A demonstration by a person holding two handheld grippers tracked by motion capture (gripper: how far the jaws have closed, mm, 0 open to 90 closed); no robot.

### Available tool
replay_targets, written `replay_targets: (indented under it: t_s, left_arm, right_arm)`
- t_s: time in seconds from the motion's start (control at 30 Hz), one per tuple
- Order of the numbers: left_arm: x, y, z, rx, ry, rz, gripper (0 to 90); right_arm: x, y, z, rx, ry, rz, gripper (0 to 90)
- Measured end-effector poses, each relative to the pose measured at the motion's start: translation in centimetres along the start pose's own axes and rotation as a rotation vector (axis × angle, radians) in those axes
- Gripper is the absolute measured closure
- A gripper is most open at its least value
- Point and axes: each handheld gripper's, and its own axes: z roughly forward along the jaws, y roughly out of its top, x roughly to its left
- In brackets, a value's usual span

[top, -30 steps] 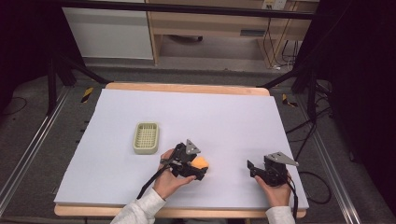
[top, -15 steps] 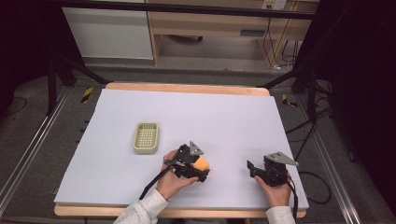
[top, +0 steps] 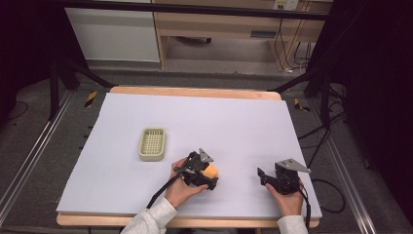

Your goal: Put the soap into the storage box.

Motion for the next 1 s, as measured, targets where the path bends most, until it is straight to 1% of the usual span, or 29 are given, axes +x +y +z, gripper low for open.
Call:
replay_targets:
  t_s: [0.07,0.1,0.2,0.37,0.53,0.63,0.7,0.8,1.0]
  left_arm:
    - [0.02,0.0,0.11,0.001,0.0,-0.008,16.7]
    - [0.02,0.0,0.17,0.008,-0.003,-0.006,16.9]
    - [-0.09,-0.03,0.37,0.011,0.0,-0.01,17.6]
    - [-0.14,-0.02,0.58,0.009,0.006,-0.02,19.2]
    - [-0.17,0.01,0.78,0.02,0.004,-0.02,20.3]
    - [-0.29,-0.02,0.92,0.02,0.014,-0.015,21.4]
    - [-0.31,-0.01,0.9,0.024,0.013,-0.012,21.9]
    - [-0.49,0.01,0.9,0.025,0.019,-0.014,23.7]
    - [-0.82,0.03,0.99,0.031,0.045,-0.007,24.6]
  right_arm:
    - [0.0,0.0,0.0,0.0,-0.001,0.0,27.6]
    - [-0.01,0.0,-0.01,0.0,0.0,0.0,27.6]
    - [-0.01,0.0,0.0,0.0,0.0,0.0,27.7]
    - [0.0,0.0,0.03,0.0,-0.001,-0.001,27.7]
    - [-0.01,0.0,0.04,0.001,-0.001,-0.002,27.7]
    - [-0.01,0.0,0.04,0.002,-0.001,-0.002,27.7]
    - [-0.01,0.01,0.01,0.001,0.001,0.0,27.7]
    - [-0.01,-0.01,0.04,0.003,-0.001,-0.002,27.7]
    - [-0.02,-0.01,-0.03,0.004,0.001,0.007,27.7]
